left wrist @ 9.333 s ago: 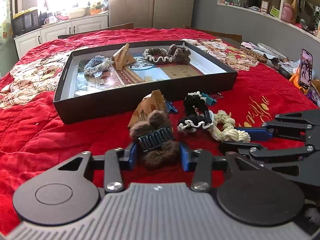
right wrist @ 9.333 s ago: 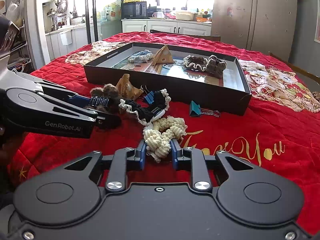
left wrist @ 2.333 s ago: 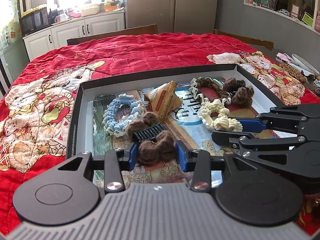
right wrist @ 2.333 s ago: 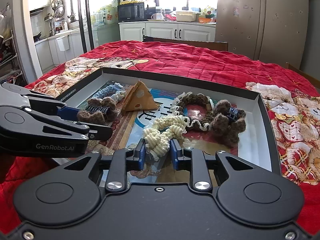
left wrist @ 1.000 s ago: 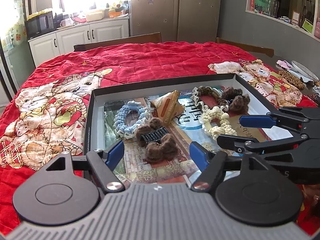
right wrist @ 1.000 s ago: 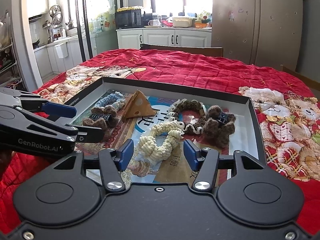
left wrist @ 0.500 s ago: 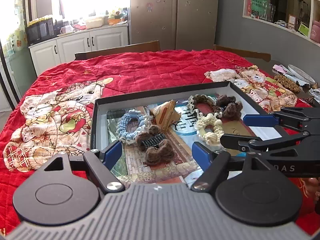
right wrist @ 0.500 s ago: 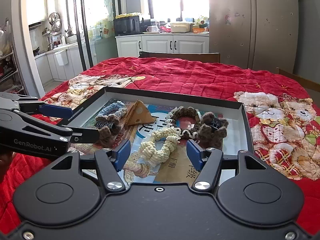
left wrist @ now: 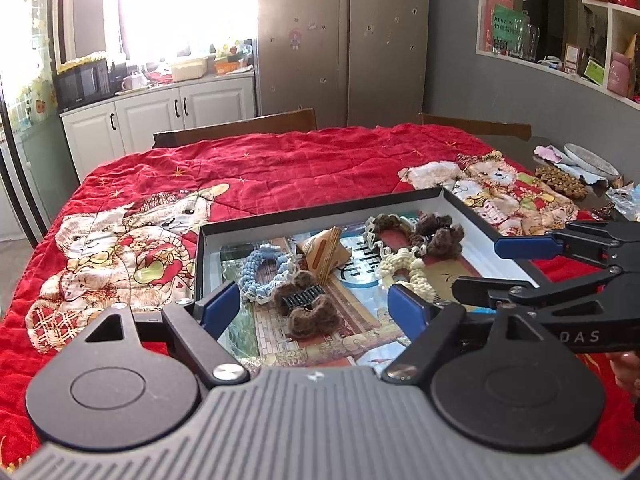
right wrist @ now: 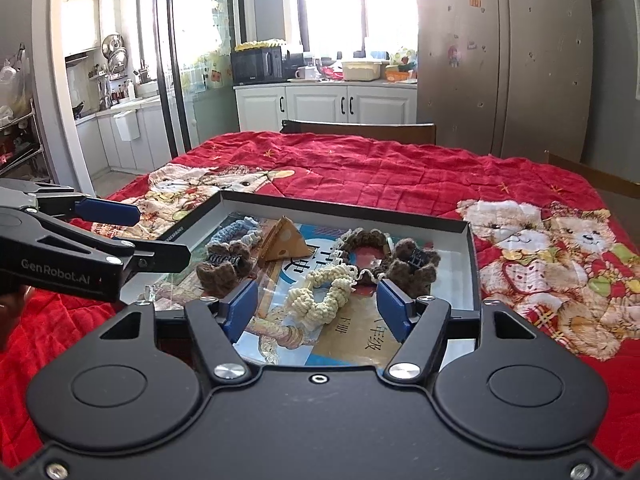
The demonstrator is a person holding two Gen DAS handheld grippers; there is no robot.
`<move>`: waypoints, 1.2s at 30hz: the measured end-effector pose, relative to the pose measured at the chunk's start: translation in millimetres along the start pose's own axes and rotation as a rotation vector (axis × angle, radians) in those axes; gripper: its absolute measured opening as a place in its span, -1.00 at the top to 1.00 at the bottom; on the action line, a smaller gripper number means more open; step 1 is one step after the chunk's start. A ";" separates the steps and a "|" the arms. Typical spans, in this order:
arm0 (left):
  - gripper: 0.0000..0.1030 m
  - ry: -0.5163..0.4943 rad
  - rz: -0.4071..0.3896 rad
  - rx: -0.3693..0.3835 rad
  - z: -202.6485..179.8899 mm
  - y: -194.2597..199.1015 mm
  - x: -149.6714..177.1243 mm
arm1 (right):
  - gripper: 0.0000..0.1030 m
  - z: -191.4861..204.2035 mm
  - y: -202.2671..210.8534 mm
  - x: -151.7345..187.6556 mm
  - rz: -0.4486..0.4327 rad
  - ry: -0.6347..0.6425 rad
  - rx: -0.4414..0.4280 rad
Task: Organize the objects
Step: 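Withdraw both open tools from the box back to the remaining accessories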
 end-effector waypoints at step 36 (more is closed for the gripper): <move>-0.81 -0.106 -0.094 0.060 -31.1 93.0 26.3 | -0.43 18.4 101.8 32.3 -0.011 0.081 -0.006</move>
Point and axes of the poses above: each gripper's, at about its wrist camera, not at the fingertips, and y roughly against the way its jaws point, z to its left, x to its underside, the point moved 4 cm from there along -y, roughly the way its jaws point, and after that the axes turned 2 degrees about -x, right-handed, at the moved point
